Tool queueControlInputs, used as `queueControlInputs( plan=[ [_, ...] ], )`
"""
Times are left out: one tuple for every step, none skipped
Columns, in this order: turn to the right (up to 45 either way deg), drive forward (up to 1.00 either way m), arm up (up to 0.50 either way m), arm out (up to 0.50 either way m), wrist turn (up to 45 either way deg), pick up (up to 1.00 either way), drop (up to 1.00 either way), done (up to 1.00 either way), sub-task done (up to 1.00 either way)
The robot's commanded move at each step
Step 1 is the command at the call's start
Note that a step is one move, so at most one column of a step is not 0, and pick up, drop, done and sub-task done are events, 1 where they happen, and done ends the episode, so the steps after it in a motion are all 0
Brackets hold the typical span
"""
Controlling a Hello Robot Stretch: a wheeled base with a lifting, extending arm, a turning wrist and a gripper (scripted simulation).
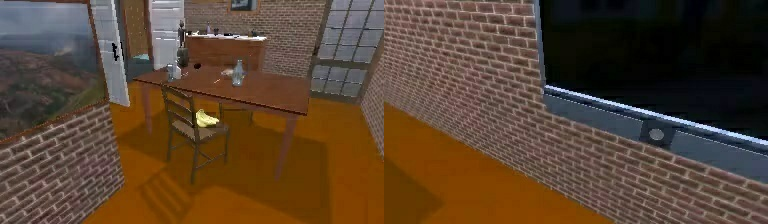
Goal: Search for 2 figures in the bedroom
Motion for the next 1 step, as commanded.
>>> queueControlInputs(
  plan=[
    [42.0,0.00,0.00,0.00,0.0,0.00,0.00,0.00,0.00]
  ],
)
